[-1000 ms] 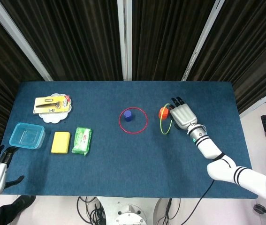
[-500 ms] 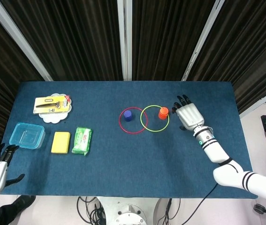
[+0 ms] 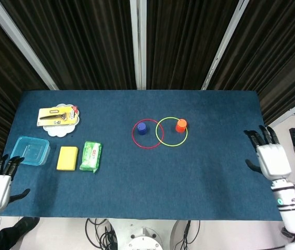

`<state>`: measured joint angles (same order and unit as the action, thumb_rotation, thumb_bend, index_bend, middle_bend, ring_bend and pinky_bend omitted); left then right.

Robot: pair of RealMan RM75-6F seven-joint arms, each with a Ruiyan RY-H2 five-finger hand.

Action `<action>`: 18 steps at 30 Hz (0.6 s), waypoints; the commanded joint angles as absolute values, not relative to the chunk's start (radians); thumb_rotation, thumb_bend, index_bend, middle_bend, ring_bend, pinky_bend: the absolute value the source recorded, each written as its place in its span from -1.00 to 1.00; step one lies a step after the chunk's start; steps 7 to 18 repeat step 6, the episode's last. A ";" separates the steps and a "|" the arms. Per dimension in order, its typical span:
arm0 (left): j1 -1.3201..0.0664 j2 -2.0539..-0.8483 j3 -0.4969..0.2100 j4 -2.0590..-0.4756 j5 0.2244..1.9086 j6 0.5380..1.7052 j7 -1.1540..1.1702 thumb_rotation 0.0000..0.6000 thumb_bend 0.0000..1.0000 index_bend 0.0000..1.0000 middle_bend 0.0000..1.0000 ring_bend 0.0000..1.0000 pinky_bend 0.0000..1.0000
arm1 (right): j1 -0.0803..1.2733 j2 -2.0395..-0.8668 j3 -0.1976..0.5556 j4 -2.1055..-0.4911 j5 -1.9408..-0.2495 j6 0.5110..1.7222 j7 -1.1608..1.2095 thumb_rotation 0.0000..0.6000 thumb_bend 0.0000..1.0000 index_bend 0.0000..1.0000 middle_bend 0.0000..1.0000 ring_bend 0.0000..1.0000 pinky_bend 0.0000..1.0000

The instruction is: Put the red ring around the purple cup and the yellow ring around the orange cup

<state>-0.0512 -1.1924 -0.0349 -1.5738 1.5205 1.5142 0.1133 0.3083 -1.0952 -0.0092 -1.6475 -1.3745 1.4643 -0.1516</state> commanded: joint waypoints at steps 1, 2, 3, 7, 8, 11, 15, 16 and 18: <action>-0.058 -1.193 -0.039 -1.586 1.522 1.512 0.128 1.00 -0.92 -0.71 -0.75 -0.97 -1.00 | 0.187 -1.052 -0.061 -1.668 -1.436 1.587 -0.056 1.00 -0.70 -0.81 -0.73 -1.00 -1.00; -0.061 -1.192 -0.040 -1.589 1.522 1.511 0.132 1.00 -0.92 -0.71 -0.75 -0.97 -1.00 | 0.174 -1.052 -0.063 -1.663 -1.442 1.597 -0.041 1.00 -0.70 -0.81 -0.73 -1.00 -1.00; -0.063 -1.191 -0.041 -1.592 1.523 1.509 0.136 1.00 -0.92 -0.71 -0.75 -0.97 -1.00 | 0.164 -1.052 -0.063 -1.659 -1.446 1.603 -0.029 1.00 -0.70 -0.81 -0.73 -1.00 -1.00; -0.069 -1.190 -0.044 -1.602 1.525 1.508 0.148 1.00 -0.92 -0.71 -0.75 -0.97 -1.00 | 0.147 -1.052 -0.060 -1.647 -1.460 1.609 -0.006 1.00 -0.70 -0.81 -0.73 -1.00 -1.00; -0.069 -1.190 -0.044 -1.602 1.525 1.508 0.148 1.00 -0.92 -0.71 -0.75 -0.97 -1.00 | 0.147 -1.052 -0.060 -1.647 -1.460 1.609 -0.006 1.00 -0.70 -0.81 -0.73 -1.00 -1.00; -0.069 -1.190 -0.044 -1.602 1.525 1.508 0.148 1.00 -0.92 -0.71 -0.75 -0.97 -1.00 | 0.147 -1.052 -0.060 -1.647 -1.460 1.609 -0.006 1.00 -0.70 -0.81 -0.73 -1.00 -1.00; -0.069 -1.190 -0.044 -1.602 1.525 1.508 0.148 1.00 -0.92 -0.71 -0.75 -0.97 -1.00 | 0.147 -1.052 -0.060 -1.647 -1.460 1.609 -0.006 1.00 -0.70 -0.81 -0.73 -1.00 -1.00; -0.069 -1.190 -0.044 -1.602 1.525 1.508 0.148 1.00 -0.92 -0.71 -0.75 -0.97 -1.00 | 0.147 -1.052 -0.060 -1.647 -1.460 1.609 -0.006 1.00 -0.70 -0.81 -0.73 -1.00 -1.00; -0.069 -1.190 -0.044 -1.602 1.525 1.508 0.148 1.00 -0.92 -0.71 -0.75 -0.97 -1.00 | 0.147 -1.052 -0.060 -1.647 -1.460 1.609 -0.006 1.00 -0.70 -0.81 -0.73 -1.00 -1.00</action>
